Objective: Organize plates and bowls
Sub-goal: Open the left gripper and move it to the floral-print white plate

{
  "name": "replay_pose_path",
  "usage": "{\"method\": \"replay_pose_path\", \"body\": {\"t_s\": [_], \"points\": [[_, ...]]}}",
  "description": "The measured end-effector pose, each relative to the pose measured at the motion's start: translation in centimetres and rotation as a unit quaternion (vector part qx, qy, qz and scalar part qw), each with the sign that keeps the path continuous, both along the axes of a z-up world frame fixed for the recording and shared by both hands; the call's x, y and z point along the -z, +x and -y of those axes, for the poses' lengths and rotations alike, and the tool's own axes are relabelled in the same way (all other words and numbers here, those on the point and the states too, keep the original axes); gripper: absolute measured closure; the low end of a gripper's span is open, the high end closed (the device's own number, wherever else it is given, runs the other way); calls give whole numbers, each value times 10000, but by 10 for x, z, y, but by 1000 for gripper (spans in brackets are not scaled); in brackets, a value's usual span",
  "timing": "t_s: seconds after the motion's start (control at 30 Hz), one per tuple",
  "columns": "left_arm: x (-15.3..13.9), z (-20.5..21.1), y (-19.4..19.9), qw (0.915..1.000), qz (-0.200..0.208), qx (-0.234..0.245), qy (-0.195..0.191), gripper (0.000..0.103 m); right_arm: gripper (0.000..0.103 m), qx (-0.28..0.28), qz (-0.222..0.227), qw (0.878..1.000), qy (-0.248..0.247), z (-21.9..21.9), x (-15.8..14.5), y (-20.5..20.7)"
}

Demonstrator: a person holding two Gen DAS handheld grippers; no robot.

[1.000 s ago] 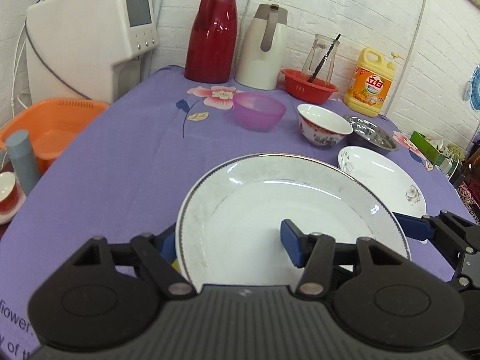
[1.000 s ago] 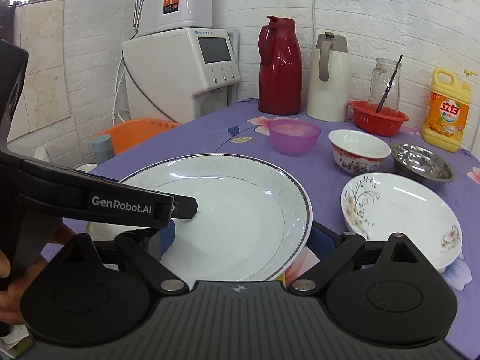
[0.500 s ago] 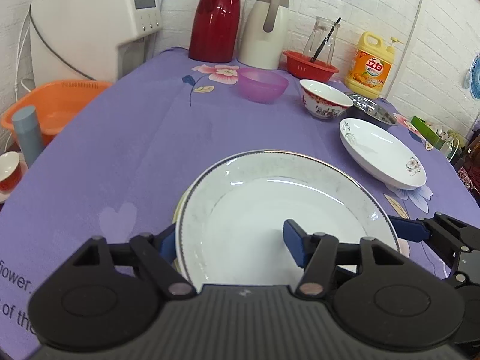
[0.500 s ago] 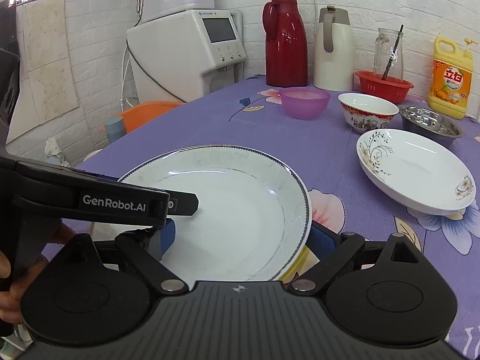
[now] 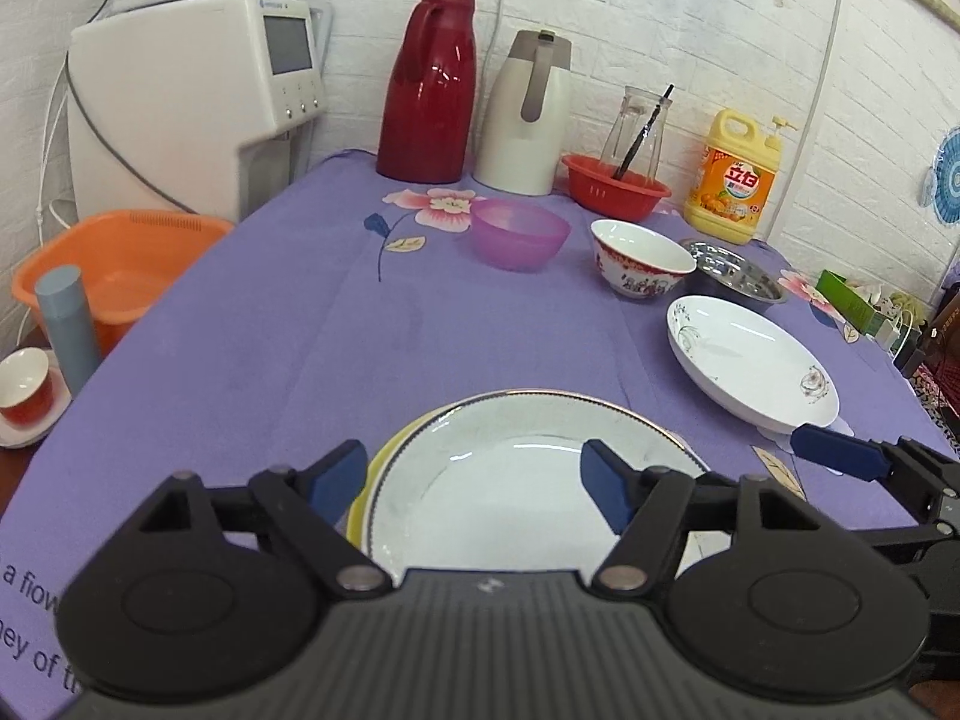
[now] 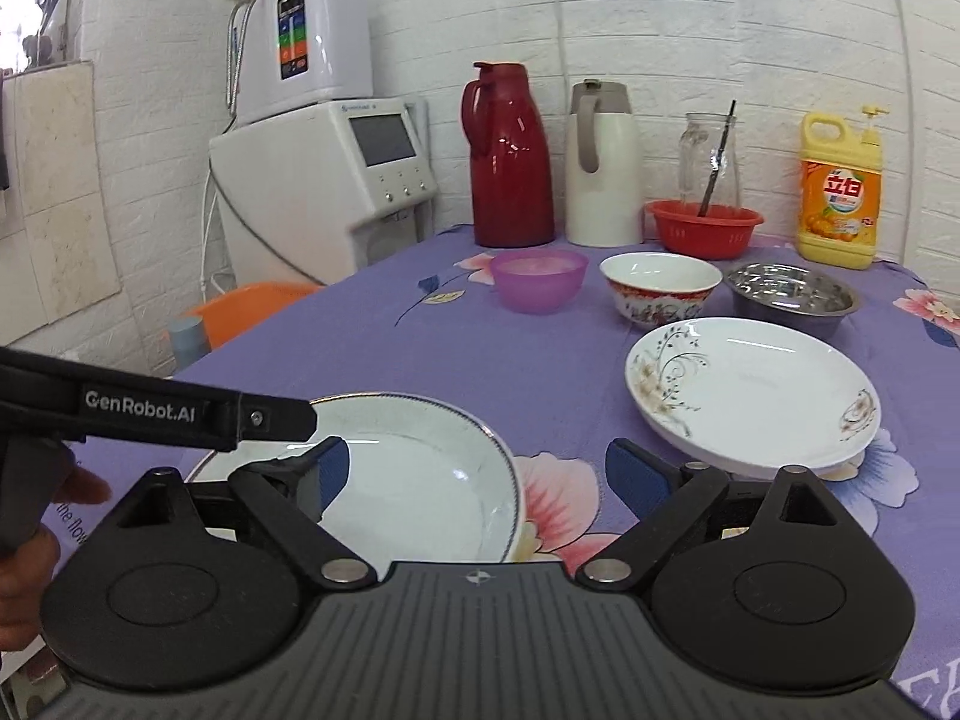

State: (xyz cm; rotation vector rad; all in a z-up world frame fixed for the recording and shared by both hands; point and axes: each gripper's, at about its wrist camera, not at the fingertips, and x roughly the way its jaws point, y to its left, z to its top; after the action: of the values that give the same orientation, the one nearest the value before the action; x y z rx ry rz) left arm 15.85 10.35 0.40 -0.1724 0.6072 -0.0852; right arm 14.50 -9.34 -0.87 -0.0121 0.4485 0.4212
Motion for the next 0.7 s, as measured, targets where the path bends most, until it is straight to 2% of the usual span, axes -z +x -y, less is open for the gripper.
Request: {"method": "replay_pose_path", "body": {"t_s": [0.23, 0.43, 0.57, 0.7], "points": [[1, 21, 12, 9998, -135, 178, 9, 33, 0, 384, 63, 9992, 2, 30, -5, 12], [-4, 35, 19, 9995, -161, 261, 79, 33, 0, 680, 399, 9968, -138, 60, -16, 27], [-6, 46, 24, 9992, -186, 289, 207, 33, 0, 923, 679, 9923, -475, 80, -28, 51], [-7, 58, 31, 9986, -241, 333, 318, 33, 0, 1033, 754, 9905, -511, 99, -36, 82]]}}
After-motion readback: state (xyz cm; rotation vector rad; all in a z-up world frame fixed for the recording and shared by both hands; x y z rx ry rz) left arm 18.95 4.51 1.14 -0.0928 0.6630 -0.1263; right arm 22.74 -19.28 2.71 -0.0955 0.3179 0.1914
